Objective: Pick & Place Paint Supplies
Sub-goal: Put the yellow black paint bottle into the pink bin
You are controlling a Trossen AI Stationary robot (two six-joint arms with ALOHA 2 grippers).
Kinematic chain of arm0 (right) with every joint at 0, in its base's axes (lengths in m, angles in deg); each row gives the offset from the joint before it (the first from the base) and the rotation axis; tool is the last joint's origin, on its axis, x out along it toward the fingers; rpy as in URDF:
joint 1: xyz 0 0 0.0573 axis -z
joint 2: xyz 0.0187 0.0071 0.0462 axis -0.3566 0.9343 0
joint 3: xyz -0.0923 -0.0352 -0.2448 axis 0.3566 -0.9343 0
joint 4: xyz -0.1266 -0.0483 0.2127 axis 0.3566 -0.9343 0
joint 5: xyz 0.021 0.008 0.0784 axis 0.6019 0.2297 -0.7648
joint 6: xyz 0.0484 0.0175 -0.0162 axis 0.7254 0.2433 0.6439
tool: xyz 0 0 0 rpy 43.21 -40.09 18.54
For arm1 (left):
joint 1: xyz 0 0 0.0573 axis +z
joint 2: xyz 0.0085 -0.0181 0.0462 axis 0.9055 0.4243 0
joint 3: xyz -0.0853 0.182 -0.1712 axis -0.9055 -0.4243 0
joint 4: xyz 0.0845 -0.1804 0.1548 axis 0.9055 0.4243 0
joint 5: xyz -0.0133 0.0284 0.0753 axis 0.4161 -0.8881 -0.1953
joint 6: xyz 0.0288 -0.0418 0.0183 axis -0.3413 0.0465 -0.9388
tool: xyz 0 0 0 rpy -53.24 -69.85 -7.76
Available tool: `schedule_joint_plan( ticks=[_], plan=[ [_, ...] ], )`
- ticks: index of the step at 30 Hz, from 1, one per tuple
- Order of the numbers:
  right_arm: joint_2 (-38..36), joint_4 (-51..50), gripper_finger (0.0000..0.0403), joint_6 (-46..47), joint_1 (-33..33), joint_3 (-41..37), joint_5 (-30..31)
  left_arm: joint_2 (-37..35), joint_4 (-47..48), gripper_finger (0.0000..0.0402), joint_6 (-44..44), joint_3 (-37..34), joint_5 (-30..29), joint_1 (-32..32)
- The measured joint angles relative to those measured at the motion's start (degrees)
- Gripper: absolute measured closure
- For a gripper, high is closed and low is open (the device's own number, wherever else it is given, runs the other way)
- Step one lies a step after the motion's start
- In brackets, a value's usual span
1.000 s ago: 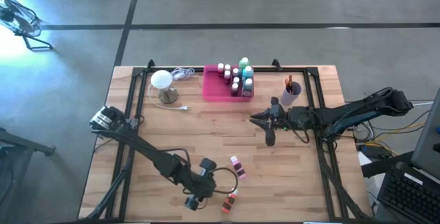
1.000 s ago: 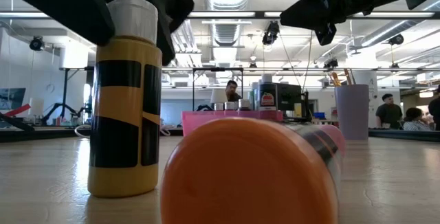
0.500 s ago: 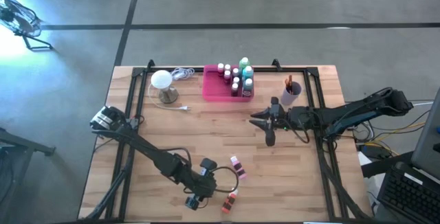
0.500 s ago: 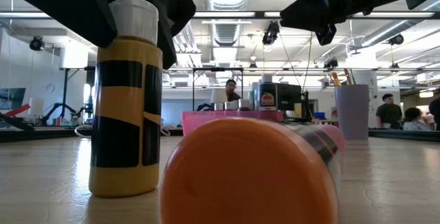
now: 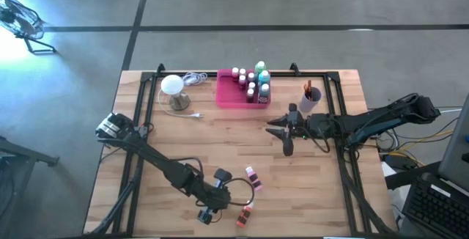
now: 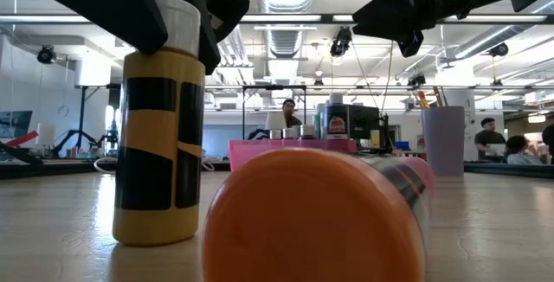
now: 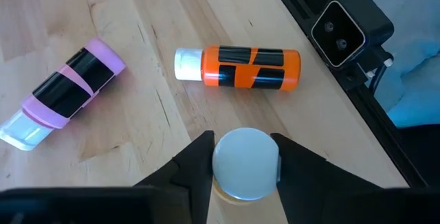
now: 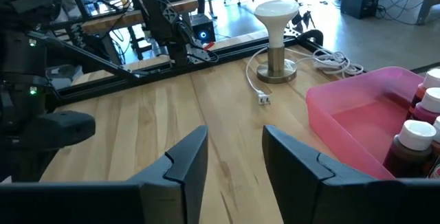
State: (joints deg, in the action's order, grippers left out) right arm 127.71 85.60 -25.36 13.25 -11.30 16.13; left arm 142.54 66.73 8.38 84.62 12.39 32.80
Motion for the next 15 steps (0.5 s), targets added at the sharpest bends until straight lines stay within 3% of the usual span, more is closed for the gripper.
schedule_joint_plan(
  ticks=[8, 15],
  plan=[
    [0.0, 0.0, 0.0262, 0.0, 0.0, 0.0, 0.0, 0.0, 0.1, 0.0264, -0.1, 0.0, 0.0, 0.0],
    [0.0, 0.0, 0.0284, 0.0, 0.0, 0.0, 0.0, -1.1, 3.3, 0.0264, -4.6, 0.4, 0.0, 0.2]
  ],
)
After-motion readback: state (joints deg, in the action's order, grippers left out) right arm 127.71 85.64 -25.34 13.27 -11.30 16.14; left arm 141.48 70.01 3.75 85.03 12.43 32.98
